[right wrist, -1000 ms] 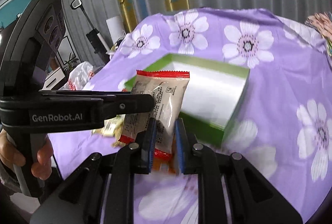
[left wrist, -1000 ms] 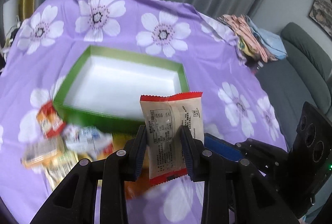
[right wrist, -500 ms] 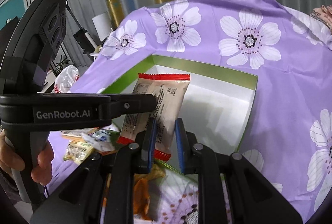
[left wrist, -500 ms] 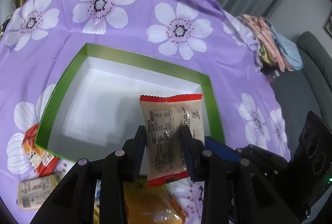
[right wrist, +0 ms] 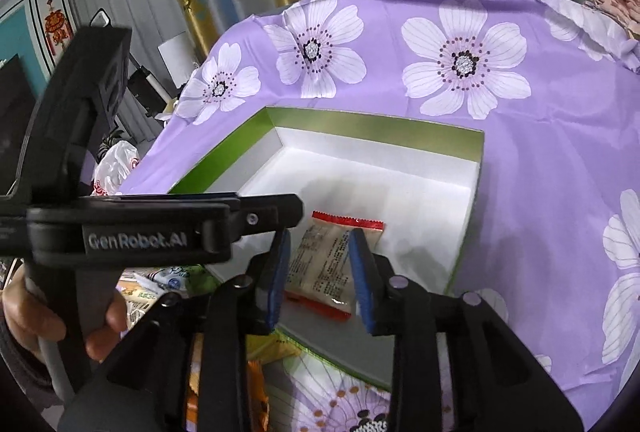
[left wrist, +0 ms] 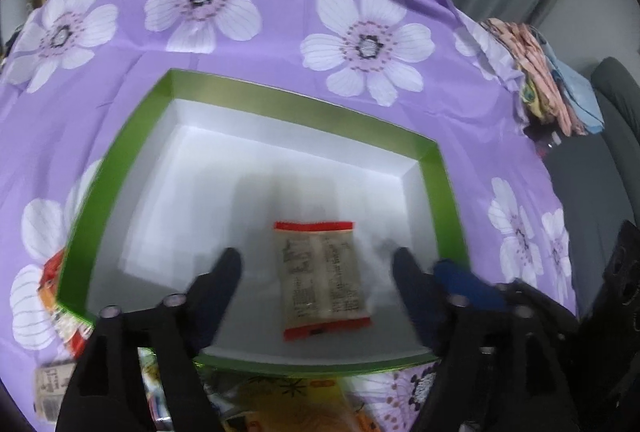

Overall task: Organize snacks
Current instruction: 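Carry the biscuit packet into the green box and open the right gripper, then withdraw the right gripper and move it toward the orange snack bag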

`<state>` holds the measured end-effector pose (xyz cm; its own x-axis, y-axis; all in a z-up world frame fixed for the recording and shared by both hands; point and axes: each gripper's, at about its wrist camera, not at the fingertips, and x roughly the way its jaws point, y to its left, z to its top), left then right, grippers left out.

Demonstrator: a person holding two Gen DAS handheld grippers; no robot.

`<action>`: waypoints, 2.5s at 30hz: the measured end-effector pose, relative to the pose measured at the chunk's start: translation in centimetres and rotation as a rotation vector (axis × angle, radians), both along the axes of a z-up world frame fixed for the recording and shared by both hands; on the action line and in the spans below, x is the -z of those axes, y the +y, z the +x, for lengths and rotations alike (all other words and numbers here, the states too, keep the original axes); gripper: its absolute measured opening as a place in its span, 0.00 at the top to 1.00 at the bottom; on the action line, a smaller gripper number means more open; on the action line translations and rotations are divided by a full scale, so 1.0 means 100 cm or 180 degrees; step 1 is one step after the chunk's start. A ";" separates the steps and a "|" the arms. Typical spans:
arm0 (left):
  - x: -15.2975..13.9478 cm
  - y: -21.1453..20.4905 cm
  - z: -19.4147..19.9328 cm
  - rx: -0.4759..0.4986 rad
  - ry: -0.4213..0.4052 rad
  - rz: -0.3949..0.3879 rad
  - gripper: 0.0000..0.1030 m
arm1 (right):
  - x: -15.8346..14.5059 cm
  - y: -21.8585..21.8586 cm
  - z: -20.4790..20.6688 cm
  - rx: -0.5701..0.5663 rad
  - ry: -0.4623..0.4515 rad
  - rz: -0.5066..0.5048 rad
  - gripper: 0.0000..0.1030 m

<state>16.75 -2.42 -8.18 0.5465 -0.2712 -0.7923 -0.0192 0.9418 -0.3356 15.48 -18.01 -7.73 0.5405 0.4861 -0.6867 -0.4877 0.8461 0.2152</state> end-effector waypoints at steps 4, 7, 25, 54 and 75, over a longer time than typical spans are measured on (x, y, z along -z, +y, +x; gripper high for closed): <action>-0.006 0.012 -0.013 -0.0058 -0.0035 -0.0061 0.22 | -0.008 -0.008 -0.012 0.0030 -0.0020 0.0080 0.59; -0.014 0.022 -0.030 -0.0114 -0.0101 -0.0029 0.21 | -0.013 -0.011 -0.026 0.0033 -0.0072 0.0061 0.55; -0.031 0.057 -0.125 -0.0435 -0.0237 0.0018 0.18 | -0.015 0.000 -0.093 -0.0168 -0.0068 -0.0098 0.38; -0.052 0.056 -0.234 -0.0682 -0.0246 0.0152 0.02 | -0.035 0.028 -0.131 -0.0390 0.0041 0.0062 0.17; -0.025 0.018 -0.210 -0.0473 -0.0062 0.0017 0.02 | -0.009 0.005 -0.134 -0.0343 0.0214 -0.0124 0.07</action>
